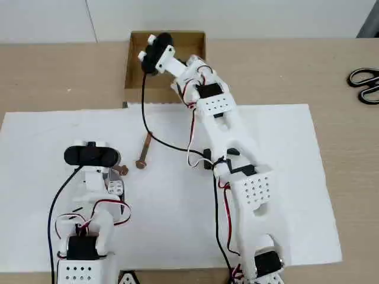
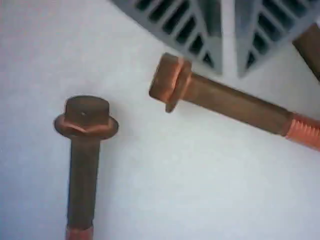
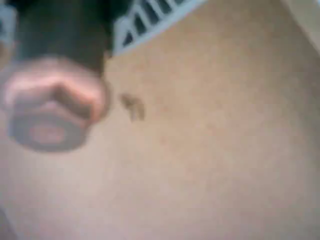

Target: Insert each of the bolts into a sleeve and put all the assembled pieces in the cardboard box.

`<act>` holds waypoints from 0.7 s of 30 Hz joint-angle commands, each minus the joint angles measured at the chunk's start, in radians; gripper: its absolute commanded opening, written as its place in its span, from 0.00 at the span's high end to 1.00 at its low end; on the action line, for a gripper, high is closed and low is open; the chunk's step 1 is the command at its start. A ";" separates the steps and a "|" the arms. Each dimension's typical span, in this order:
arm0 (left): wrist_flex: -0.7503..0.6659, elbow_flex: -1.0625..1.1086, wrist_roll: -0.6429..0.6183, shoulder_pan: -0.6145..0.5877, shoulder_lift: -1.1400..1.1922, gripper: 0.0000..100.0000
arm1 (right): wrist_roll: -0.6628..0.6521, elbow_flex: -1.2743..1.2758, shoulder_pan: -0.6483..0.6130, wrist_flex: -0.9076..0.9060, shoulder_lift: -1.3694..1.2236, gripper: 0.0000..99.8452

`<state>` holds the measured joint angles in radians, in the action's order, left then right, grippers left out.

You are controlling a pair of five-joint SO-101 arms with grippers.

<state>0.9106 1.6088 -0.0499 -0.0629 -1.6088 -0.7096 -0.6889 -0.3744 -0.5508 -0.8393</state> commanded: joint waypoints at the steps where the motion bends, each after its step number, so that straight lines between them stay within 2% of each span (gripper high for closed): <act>1: -0.023 -0.004 0.003 -0.006 -0.012 0.99 | -0.012 -0.069 -0.010 -0.008 0.025 0.83; 6: -0.023 -0.004 0.003 -0.006 -0.012 0.99 | -0.011 -0.144 -0.010 -0.070 0.041 0.83; 9: -0.023 -0.004 0.003 -0.006 -0.012 0.99 | -0.009 -0.249 -0.027 -0.300 0.111 0.88; 12: -0.023 -0.004 0.003 -0.006 -0.012 0.99 | -0.005 -0.322 -0.042 -0.550 0.182 0.99; 21: -0.023 -0.004 0.003 -0.006 -0.012 0.99 | 0.295 -0.437 -0.047 -1.035 0.326 1.00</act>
<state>0.9106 1.6088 -0.0499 -0.0629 -1.6088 -0.4964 -1.0725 -0.4112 -1.4300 -0.6091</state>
